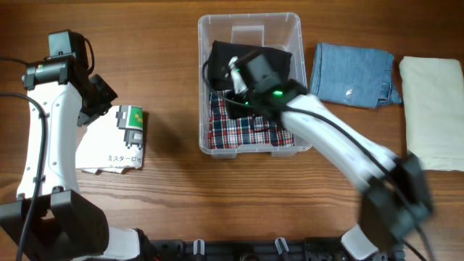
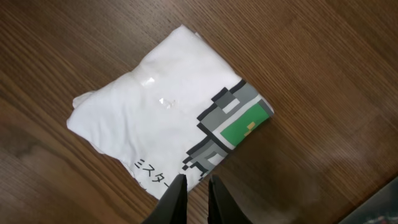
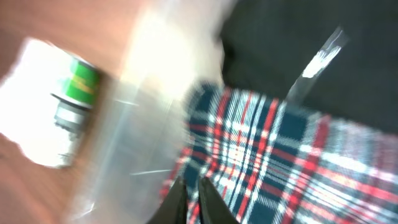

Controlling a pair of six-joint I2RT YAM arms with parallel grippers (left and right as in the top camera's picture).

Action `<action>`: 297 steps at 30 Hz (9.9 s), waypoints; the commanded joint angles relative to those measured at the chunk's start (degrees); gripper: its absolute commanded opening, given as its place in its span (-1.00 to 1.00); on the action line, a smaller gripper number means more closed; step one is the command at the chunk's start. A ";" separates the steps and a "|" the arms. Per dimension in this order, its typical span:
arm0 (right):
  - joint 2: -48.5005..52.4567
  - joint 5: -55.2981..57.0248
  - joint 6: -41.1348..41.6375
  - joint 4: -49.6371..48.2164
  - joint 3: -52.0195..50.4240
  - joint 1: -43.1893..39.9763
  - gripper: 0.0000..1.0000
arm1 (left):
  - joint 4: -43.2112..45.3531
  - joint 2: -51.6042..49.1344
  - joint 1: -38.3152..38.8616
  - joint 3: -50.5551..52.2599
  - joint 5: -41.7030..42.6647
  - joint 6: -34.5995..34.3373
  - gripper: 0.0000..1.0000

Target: Pack container

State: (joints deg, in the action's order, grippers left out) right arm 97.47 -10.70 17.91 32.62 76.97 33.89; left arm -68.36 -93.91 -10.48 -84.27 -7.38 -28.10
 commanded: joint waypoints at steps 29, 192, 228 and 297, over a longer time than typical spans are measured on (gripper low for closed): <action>-21.53 7.48 -1.36 29.18 -1.57 -28.50 0.99 | 11.08 -15.45 0.15 10.40 1.99 5.46 0.82; -12.11 6.16 -4.00 24.87 -1.57 -37.13 1.00 | 49.05 -18.08 40.04 -5.38 2.51 63.67 -0.92; -12.07 6.16 -4.39 25.64 -1.60 -37.13 1.00 | 46.90 -17.70 48.17 -5.35 -0.83 19.63 -0.88; 11.10 -5.64 -7.41 0.42 -0.26 -57.37 -0.92 | 14.25 -9.94 0.07 -5.62 0.24 3.63 0.99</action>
State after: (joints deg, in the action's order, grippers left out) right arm 114.37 -16.27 10.63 32.40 76.88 -24.03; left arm -53.47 -103.61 -9.93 -90.26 -7.99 -23.51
